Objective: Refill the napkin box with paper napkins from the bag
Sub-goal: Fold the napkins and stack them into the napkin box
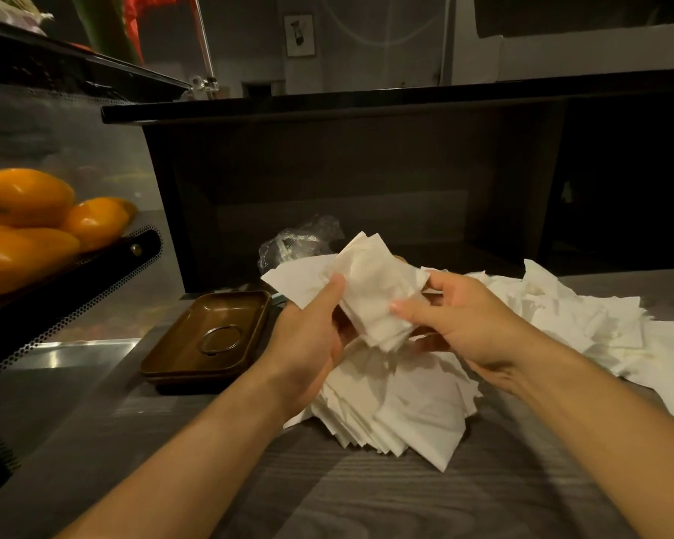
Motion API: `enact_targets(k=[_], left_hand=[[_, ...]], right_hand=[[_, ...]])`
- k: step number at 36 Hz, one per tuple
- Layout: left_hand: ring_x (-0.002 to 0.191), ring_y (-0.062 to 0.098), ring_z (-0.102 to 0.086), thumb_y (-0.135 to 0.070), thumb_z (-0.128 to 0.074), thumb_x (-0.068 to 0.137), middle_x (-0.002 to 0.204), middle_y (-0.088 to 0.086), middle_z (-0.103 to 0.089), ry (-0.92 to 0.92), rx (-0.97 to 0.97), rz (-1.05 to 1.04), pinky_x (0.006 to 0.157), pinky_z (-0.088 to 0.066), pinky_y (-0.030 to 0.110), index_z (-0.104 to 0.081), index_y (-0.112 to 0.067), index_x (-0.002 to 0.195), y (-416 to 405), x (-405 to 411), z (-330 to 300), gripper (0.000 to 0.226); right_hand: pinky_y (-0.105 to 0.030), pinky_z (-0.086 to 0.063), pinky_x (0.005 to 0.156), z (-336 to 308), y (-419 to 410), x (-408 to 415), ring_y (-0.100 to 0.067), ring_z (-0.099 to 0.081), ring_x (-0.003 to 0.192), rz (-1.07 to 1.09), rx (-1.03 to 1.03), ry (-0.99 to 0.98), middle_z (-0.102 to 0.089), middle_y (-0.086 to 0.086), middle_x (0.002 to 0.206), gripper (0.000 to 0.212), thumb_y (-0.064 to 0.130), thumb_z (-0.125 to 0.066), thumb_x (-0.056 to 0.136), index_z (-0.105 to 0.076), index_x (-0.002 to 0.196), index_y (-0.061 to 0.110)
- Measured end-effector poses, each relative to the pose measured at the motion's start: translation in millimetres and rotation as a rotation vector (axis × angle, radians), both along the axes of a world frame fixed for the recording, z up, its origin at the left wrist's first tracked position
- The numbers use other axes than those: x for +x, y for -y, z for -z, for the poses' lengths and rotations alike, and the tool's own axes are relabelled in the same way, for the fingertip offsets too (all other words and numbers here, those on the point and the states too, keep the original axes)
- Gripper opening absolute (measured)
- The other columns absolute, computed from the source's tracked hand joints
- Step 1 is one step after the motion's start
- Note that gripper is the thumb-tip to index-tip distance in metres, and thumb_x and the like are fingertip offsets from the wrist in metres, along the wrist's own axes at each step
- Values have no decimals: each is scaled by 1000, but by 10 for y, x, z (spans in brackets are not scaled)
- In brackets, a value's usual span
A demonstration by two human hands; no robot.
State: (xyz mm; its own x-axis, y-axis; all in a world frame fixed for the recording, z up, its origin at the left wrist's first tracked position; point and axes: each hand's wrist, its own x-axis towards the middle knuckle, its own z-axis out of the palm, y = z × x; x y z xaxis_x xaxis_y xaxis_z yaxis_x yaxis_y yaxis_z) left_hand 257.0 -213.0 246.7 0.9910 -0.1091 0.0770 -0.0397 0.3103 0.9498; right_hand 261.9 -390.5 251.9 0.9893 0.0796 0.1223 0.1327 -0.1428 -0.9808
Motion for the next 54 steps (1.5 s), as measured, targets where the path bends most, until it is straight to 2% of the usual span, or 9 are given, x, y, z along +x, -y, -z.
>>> enact_targets(k=[6, 13, 18, 22, 29, 33, 43, 49, 54], left_hand=[[104, 21, -73, -39, -39, 106, 108, 6, -77, 123, 116, -84, 101, -53, 44, -65, -18, 120, 12, -7, -11, 36], [91, 15, -75, -38, -46, 105, 95, -4, -78, 138, 209, -250, 92, -59, 44, -68, -27, 104, -94, 32, -28, 25], [88, 6, -73, -38, -38, 107, 91, -11, -78, 198, 483, -41, 83, -59, 30, -68, -30, 103, -180, -23, -80, 31], [100, -3, -68, -55, -39, 100, 105, -22, -73, 191, 585, 108, 83, -54, 16, -65, -38, 114, -189, -69, -67, 33], [97, 11, -67, -60, -41, 93, 101, -6, -73, 286, 731, 115, 96, -54, 43, -71, -25, 109, -77, -125, -108, 49], [113, 14, -63, -67, -38, 88, 118, -7, -69, 197, 688, 148, 106, -49, 44, -63, -29, 127, -86, -119, -104, 60], [106, 12, -64, -44, -42, 104, 107, -12, -68, 89, 451, 15, 95, -54, 36, -61, -38, 97, -63, -75, -84, 21], [109, 15, -66, -40, -44, 104, 111, -7, -73, 64, 441, 46, 100, -50, 35, -66, -32, 104, -110, -91, -104, 24], [97, 17, -73, -37, -38, 106, 103, 2, -77, 64, 506, 172, 81, -55, 29, -69, -17, 120, -92, -89, -102, 39]], right_hand=[[-25, -61, 64, -102, 139, -1, -14, -76, 83, 18, 191, 11, -79, 1, 97, 17, 9, -70, 92, -73, 106, 18], [-45, -58, 95, -132, 272, -23, -25, -72, 105, -134, -12, 57, -77, -1, 108, 25, 13, -67, 92, -72, 116, 21], [-27, -61, 83, -150, 353, -61, -7, -71, 95, -160, -347, 181, -75, 16, 100, 23, 15, -74, 89, -75, 106, 31], [-19, -60, 70, -120, 257, -46, 0, -71, 88, -99, -339, 256, -73, 17, 94, 29, 13, -80, 84, -69, 103, 33], [-5, -49, 64, -39, 61, -46, 6, -60, 90, 5, -407, 475, -64, 25, 88, 17, 23, -76, 89, -67, 92, 37], [-6, -51, 71, -48, 54, -49, 4, -62, 98, -44, -343, 497, -67, 24, 94, 17, 21, -72, 92, -72, 99, 36], [-15, -57, 70, -173, 181, -46, -1, -66, 85, 187, -260, 559, -70, 16, 85, 9, 30, -77, 85, -72, 93, 31], [-23, -58, 71, -369, 248, -271, -16, -75, 87, -411, -148, 228, -77, -2, 90, 16, 17, -79, 74, -76, 89, 14], [-18, -56, 66, -264, 49, -181, -7, -70, 76, -150, -270, 399, -73, 8, 82, 25, 27, -86, 67, -73, 87, 19]])
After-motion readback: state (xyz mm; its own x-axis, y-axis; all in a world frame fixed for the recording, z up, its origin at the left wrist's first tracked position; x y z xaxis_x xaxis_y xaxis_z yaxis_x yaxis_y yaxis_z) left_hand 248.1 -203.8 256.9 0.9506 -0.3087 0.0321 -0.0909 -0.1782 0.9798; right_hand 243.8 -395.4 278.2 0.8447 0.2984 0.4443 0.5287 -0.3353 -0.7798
